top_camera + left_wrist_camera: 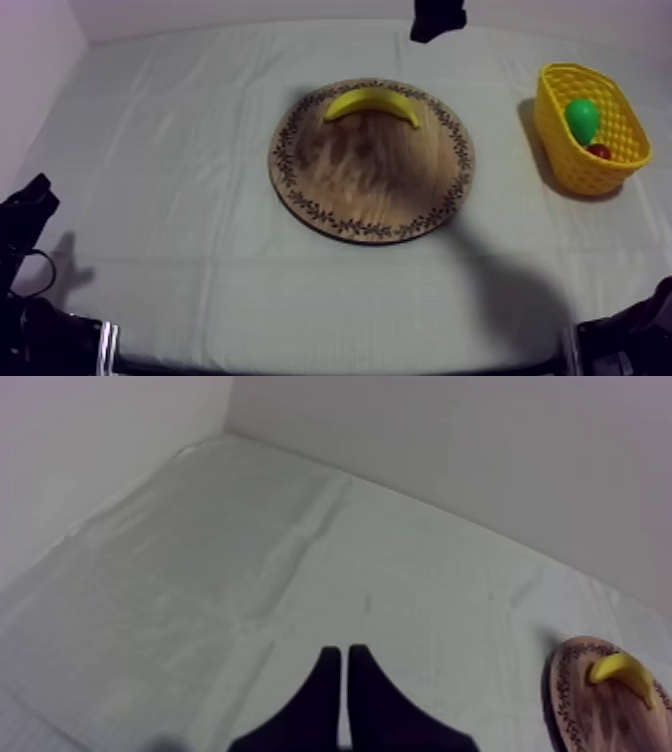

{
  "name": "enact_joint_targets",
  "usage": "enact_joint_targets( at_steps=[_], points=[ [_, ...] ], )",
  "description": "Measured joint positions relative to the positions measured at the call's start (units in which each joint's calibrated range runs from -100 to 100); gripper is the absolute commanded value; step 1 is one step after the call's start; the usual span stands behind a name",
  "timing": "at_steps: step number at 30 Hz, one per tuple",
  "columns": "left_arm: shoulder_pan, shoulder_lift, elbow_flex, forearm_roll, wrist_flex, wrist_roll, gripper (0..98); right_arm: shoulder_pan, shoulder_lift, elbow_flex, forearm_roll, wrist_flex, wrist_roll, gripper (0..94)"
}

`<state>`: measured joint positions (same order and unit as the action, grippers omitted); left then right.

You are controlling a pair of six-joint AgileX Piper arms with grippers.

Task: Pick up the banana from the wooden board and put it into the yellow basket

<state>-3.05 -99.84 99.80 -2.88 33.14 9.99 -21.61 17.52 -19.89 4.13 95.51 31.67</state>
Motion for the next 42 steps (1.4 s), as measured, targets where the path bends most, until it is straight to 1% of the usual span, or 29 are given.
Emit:
enact_joint_targets(
  at_steps=[9,14,18,28,37,39,42],
  points=[
    [0.00,0.00,0.00,0.00,0.00,0.00,0.1,-1.12,5.51,3.32,0.63,-4.81,-0.14,79.3],
    [0.00,0.00,0.00,0.00,0.06,0.00,0.1,-1.29,10.26,4.06,0.59,-8.68,1.16,77.8],
    [0.00,0.00,0.00,0.00,0.06,0.00,0.1,-1.04,14.80,1.75,0.75,-11.09,1.81,77.0],
    [0.00,0.00,0.00,0.00,0.00,0.00,0.1,-0.40,26.23,-6.57,2.38,-13.99,2.59,74.6],
    [0.00,0.00,0.00,0.00,0.00,0.00,0.1,0.14,31.64,-7.52,3.48,-15.96,1.70,68.6],
    [0.00,0.00,0.00,0.00,0.00,0.00,0.1,0.16,32.37,-7.82,3.72,-16.19,1.64,66.5],
    [0.00,0.00,0.00,0.00,0.00,0.00,0.1,0.09,33.20,-7.98,3.84,-17.27,1.70,60.8]
  ],
)
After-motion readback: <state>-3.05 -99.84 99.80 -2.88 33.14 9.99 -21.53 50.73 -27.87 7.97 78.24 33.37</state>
